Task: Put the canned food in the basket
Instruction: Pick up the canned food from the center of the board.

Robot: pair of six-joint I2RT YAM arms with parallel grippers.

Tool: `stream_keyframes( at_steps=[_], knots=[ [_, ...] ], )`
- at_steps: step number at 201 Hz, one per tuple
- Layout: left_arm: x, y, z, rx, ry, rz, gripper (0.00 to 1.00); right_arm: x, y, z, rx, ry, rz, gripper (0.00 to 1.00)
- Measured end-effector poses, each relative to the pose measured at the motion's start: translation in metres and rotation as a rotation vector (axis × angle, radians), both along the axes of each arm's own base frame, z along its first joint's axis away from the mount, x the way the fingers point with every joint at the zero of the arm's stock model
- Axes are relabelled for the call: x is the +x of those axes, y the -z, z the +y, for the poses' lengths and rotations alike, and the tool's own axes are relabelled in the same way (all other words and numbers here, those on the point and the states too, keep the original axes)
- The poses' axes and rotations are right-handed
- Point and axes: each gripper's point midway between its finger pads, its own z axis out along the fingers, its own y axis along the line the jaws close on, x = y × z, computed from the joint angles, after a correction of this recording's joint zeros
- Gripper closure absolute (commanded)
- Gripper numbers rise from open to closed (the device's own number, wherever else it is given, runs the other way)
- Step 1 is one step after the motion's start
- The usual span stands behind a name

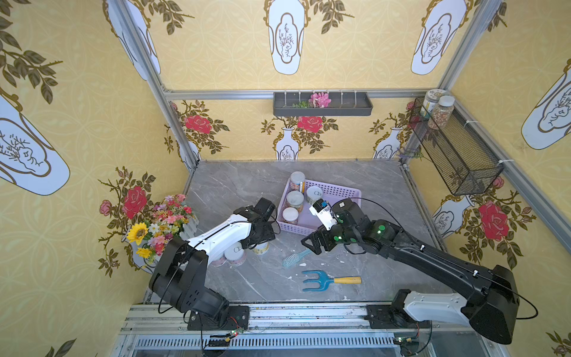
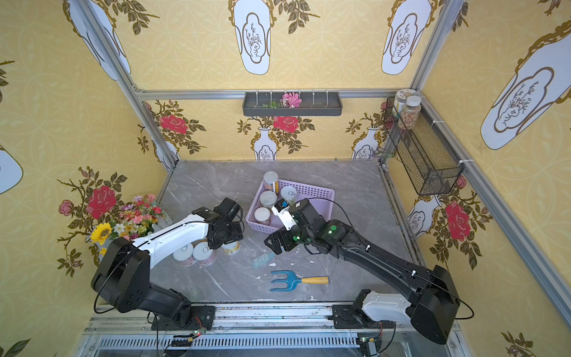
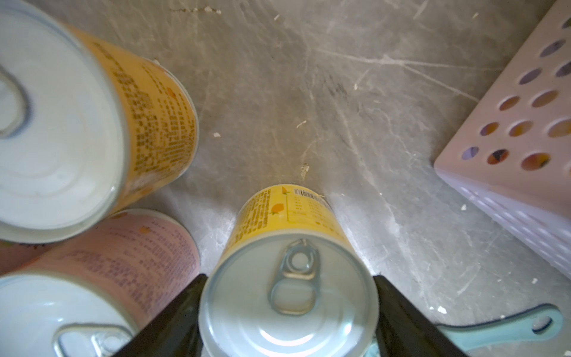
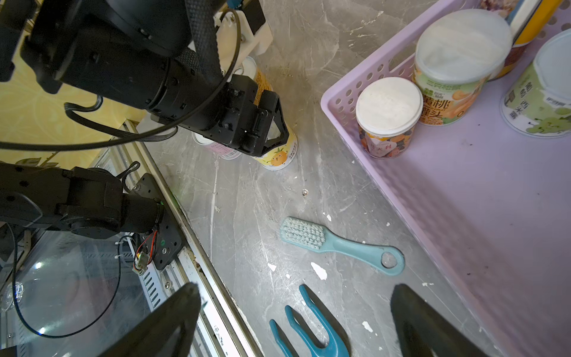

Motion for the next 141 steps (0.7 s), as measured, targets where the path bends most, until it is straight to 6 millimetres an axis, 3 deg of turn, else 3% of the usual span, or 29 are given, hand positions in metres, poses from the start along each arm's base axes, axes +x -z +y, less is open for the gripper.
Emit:
stream_keyframes(
  at_steps=[43, 141],
  knots=[
    [-0.0074, 0.0032, 0.0003, 0.011, 0.01, 0.019, 0.11, 0.0001, 0.0008, 0.0001, -0.002, 0.0, 0.002, 0.0],
    [-0.0099, 0.0026, 0.0, 0.014, 0.01, 0.028, 0.21, 0.0011, 0.0033, 0.0012, -0.007, 0.0, 0.007, 0.0]
  ],
)
